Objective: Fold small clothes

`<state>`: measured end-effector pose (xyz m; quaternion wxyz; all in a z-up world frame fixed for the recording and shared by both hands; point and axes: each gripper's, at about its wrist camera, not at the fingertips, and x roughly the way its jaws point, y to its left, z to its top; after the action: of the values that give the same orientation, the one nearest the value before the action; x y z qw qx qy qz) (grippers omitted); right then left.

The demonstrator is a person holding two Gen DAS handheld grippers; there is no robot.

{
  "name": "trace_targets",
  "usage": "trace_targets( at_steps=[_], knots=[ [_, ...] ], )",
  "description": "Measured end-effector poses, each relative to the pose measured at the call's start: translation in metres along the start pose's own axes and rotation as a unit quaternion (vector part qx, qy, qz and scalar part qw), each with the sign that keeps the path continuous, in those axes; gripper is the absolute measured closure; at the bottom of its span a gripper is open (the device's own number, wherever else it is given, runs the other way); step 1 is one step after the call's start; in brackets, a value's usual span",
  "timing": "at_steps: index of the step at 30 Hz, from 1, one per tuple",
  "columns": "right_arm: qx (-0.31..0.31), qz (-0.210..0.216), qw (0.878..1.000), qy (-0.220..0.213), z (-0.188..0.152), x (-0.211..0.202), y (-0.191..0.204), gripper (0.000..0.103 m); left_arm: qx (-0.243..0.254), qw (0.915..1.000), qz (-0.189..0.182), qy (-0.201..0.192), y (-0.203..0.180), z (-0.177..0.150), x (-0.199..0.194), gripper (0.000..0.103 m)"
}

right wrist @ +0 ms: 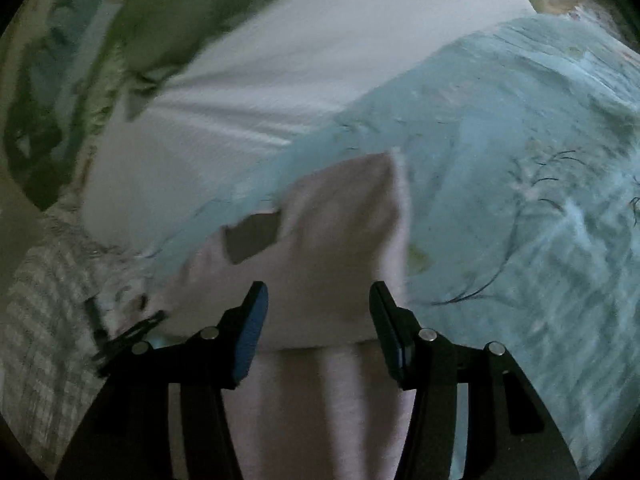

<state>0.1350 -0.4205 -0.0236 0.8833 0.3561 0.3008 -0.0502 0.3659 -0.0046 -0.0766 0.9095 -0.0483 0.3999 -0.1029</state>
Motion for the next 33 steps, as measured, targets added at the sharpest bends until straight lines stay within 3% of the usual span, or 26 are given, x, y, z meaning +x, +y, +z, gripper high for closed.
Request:
trace_targets(
  at_steps=[4,11,12,13,18,22,25,27,28,30,31,33],
  knots=[
    [0.006,-0.031,0.999,0.023,0.016,0.031,-0.021,0.049,-0.016,0.9992,0.019,-0.032,0.009,-0.003,-0.013,0.099],
    [-0.004,-0.038,0.996,0.080,0.025,0.090,-0.026,0.052,-0.008,0.9998,0.010,-0.016,0.009,-0.010,-0.011,0.099],
    [-0.009,-0.031,0.995,0.089,0.024,0.095,-0.027,0.084,-0.007,0.9998,0.008,-0.015,0.008,-0.011,-0.011,0.099],
    [-0.016,-0.027,0.995,0.097,0.026,0.099,-0.025,0.095,-0.007,0.9998,0.006,-0.016,0.008,-0.011,-0.014,0.099],
    [-0.027,-0.038,0.997,0.063,0.041,0.078,-0.034,0.096,-0.001,0.9996,-0.018,-0.021,0.000,-0.011,-0.025,0.098],
    [-0.038,-0.069,0.993,0.091,0.032,0.092,-0.039,0.096,0.012,0.9995,-0.024,-0.013,-0.012,-0.015,-0.019,0.098],
    [-0.050,-0.113,0.991,0.052,0.033,0.071,-0.024,0.089,0.006,0.9999,-0.011,0.008,-0.010,-0.023,-0.005,0.098],
    [-0.067,-0.098,0.993,0.018,0.030,0.053,-0.003,0.089,0.001,0.9999,-0.007,0.014,-0.006,-0.026,-0.002,0.098],
    [-0.087,-0.071,0.993,0.028,0.024,0.055,0.012,0.087,0.000,0.9999,-0.006,0.015,-0.004,-0.027,-0.002,0.098],
    [-0.102,-0.041,0.992,0.063,0.014,0.069,0.025,0.071,-0.004,0.9998,-0.006,0.020,-0.003,-0.029,0.000,0.098],
    [-0.099,-0.034,0.991,0.085,0.008,0.079,0.026,0.070,-0.005,0.9997,-0.006,0.022,-0.003,-0.030,0.001,0.098],
    [-0.091,-0.068,0.987,0.112,-0.001,0.094,0.018,0.071,-0.005,0.9997,-0.001,0.024,-0.001,-0.032,0.000,0.095]
  ],
)
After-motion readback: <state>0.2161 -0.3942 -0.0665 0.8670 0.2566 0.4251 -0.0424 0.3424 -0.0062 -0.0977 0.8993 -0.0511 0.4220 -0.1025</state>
